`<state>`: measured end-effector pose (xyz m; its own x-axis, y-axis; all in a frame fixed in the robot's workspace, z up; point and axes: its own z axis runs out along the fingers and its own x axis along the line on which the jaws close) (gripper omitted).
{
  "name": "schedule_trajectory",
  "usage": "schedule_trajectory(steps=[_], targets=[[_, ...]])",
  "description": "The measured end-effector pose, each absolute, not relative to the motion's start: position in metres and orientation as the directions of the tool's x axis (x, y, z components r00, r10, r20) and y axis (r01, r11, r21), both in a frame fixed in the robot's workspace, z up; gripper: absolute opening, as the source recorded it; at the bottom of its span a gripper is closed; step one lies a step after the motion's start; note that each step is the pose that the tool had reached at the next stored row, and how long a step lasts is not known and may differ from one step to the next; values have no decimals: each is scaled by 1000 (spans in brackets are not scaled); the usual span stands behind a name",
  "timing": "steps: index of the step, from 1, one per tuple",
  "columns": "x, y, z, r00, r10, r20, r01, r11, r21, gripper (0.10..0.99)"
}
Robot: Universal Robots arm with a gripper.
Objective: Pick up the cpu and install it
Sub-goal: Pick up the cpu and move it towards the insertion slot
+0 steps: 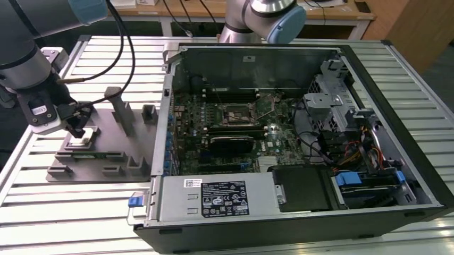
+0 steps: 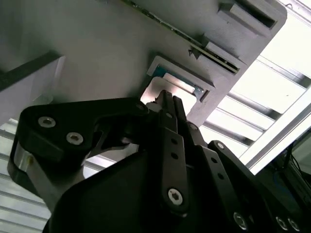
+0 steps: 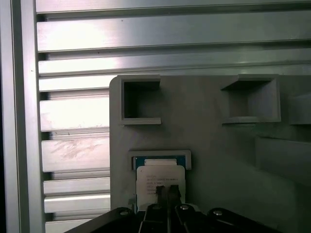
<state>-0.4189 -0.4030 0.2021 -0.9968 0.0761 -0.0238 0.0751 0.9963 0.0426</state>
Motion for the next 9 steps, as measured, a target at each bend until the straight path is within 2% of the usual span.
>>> schedule_trajectory(steps=[1, 2, 4, 5, 7, 8, 9], targets=[[-419, -403, 202, -997, 76, -24, 75, 996, 43, 169], [-419, -403, 202, -997, 76, -24, 75, 996, 43, 169], [-419, -403, 202, -997, 76, -24, 75, 996, 43, 290], [-419, -403, 202, -997, 76, -24, 75, 996, 43, 290], [-419, -403, 202, -997, 76, -24, 75, 996, 43, 412], [-419, -403, 202, -997, 76, -24, 75, 996, 43, 412], [-419, -403, 202, -997, 76, -24, 75, 996, 43, 467]])
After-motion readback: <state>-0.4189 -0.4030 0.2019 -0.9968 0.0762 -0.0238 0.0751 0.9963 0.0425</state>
